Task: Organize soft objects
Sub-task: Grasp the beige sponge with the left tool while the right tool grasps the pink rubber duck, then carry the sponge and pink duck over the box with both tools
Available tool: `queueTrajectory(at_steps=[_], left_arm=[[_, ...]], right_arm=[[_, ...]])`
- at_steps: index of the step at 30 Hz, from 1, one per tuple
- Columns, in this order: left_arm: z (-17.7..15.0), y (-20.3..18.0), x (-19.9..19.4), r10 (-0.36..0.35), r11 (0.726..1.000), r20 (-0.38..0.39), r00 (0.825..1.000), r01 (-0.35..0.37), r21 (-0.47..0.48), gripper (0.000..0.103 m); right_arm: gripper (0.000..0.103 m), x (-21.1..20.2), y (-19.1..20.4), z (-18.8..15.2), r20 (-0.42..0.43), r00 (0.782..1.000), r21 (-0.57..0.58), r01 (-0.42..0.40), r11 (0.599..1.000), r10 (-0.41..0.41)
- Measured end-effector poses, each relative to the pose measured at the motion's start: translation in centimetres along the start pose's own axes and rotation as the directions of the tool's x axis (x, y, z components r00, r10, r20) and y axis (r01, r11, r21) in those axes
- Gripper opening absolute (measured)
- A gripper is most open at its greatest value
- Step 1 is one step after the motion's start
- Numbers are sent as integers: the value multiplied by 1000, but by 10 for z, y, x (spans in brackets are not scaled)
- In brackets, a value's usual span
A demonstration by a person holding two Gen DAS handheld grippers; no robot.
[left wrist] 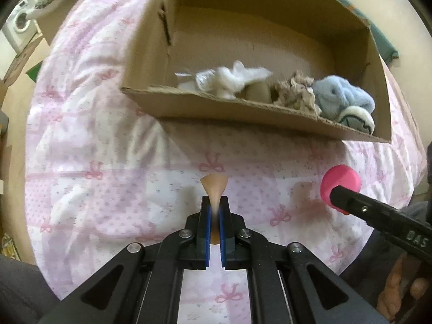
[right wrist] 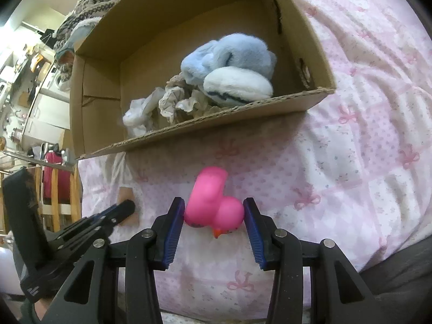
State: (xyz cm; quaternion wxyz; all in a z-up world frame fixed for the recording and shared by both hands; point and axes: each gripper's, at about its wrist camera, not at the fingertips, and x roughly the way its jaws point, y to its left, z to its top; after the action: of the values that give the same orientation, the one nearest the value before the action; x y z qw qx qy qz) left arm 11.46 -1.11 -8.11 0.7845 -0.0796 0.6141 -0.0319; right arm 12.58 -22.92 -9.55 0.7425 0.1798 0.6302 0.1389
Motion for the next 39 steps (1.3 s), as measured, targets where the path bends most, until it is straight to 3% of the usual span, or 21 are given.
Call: queueTrajectory(at_steps=[10, 13, 18, 22, 26, 29, 31, 34, 39], left_arm=[[-6, 16, -16, 30, 999, 14, 999, -30, -28, 5], [-6, 3, -18, 38, 999, 36, 999, -37, -25, 5], [-5, -7, -66, 84, 996, 131, 988, -88, 25, 5], [5, -7, -95, 75, 996, 194, 978, -84, 41, 5], [31, -7, -116, 46, 998, 250, 967, -53, 21, 5], [50, -8, -123, 62, 997, 300, 952, -74, 29, 5], [59, -14, -120, 92, 993, 318, 944, -111, 42, 5], [71, -20, -109, 108, 987, 330, 938, -140, 73, 5], [83, -21, -79, 99, 987, 340, 935, -134, 83, 6]], right_arm=[[47, 4, 9, -3, -13, 1000, -37, 9, 999, -9], [47, -2, 7, -4, -4, 1000, -30, -6, 1000, 6], [47, -33, 8, -8, 44, 998, -41, -45, 998, 47], [47, -59, 20, -6, 91, 994, -103, -54, 993, 63], [47, -82, 33, 3, 165, 984, -169, -46, 985, 74], [47, -96, 39, 17, 215, 967, -189, -98, 977, 139], [47, -101, 36, 28, 241, 946, -187, -174, 967, 217], [47, -99, 31, 44, 270, 926, -176, -222, 959, 264], [47, -71, 19, 62, 274, 930, -132, -214, 968, 243]])
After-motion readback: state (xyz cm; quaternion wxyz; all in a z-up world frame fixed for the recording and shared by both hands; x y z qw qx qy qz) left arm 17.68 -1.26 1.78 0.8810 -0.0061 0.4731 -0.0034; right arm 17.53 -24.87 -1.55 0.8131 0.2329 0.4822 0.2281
